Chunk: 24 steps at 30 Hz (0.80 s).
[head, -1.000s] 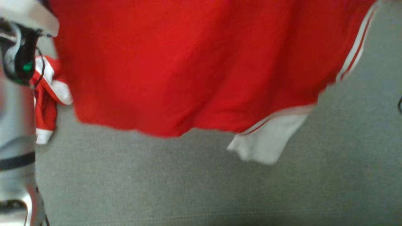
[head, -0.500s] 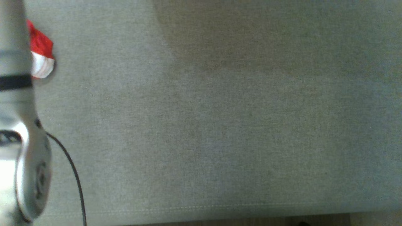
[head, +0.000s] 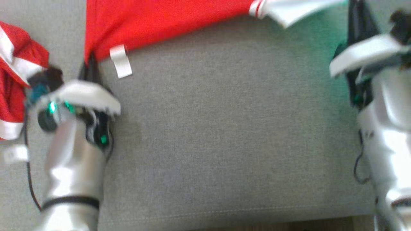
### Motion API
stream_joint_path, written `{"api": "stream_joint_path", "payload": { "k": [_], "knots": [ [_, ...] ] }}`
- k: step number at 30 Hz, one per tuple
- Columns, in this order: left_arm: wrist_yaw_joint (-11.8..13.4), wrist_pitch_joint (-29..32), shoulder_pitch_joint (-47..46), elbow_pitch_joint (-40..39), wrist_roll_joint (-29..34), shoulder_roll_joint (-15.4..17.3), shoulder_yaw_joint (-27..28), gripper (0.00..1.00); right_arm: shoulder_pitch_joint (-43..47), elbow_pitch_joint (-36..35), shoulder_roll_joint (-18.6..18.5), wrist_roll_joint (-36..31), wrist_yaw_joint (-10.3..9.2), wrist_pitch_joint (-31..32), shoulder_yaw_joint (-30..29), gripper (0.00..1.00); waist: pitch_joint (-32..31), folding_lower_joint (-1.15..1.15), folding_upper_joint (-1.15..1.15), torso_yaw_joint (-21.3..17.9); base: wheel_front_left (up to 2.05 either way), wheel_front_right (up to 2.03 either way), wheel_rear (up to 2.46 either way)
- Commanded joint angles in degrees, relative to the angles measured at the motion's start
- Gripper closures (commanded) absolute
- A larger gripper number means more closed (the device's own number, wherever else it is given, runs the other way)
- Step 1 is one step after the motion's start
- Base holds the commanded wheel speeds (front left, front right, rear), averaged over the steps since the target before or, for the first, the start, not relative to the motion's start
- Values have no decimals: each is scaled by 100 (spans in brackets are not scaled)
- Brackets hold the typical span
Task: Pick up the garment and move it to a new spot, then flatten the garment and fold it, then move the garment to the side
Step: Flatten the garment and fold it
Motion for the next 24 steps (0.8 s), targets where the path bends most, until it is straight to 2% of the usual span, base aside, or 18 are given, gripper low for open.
{"api": "stream_joint_path", "payload": {
  "k": [1,5,10,17,24],
  "knots": [
    [53,-68,158,-187,-3,198,241,100,124,-310,-1,143,36,30,101,100,-195,0,0,-55,0,0,0],
    [109,-69,881,-442,-6,122,450,100,1017,-761,26,525,36,268,302,100,-547,0,0,-81,0,0,0],
    [127,-69,1582,-533,-178,102,490,100,1979,-1415,44,911,36,603,240,100,-1003,0,0,-106,0,0,0],
    [246,-69,2212,-767,-472,100,475,100,3194,-2444,57,1027,36,1244,289,100,-1558,0,0,-174,0,0,0],
    [386,-70,2929,-1077,-591,99,330,100,4354,-3147,141,1070,36,1878,290,100,-2107,0,0,-250,0,0,0]
  ]
}}
